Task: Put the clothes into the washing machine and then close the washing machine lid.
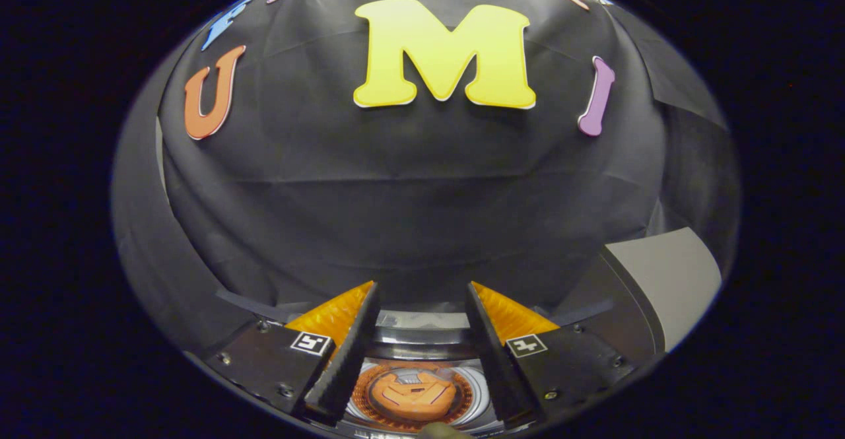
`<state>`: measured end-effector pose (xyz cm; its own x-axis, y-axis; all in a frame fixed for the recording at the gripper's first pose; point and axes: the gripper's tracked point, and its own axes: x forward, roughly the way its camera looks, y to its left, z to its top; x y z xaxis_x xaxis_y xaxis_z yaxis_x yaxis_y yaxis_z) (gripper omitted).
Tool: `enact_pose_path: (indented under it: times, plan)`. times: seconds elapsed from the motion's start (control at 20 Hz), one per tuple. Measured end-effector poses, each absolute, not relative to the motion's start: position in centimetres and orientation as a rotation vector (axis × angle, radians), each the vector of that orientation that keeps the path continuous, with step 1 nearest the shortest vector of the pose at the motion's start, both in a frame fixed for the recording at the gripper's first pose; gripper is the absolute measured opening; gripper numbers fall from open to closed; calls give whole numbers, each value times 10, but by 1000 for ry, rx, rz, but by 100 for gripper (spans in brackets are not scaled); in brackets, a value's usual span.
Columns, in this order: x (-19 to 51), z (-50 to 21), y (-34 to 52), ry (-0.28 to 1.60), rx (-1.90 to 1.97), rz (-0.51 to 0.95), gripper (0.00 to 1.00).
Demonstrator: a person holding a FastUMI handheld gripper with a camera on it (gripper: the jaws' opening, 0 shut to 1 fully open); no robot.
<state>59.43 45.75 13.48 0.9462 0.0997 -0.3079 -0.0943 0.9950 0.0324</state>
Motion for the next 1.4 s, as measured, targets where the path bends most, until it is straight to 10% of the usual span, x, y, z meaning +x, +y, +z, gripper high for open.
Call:
enact_pose_path:
  times: [1.0, 1.1, 1.4]
  plan:
    - [536, 81, 455, 403, -6, 150, 82]
    - [526, 62, 457, 461, -6, 162, 96]
    - [506, 24, 456, 550, -58, 177, 97]
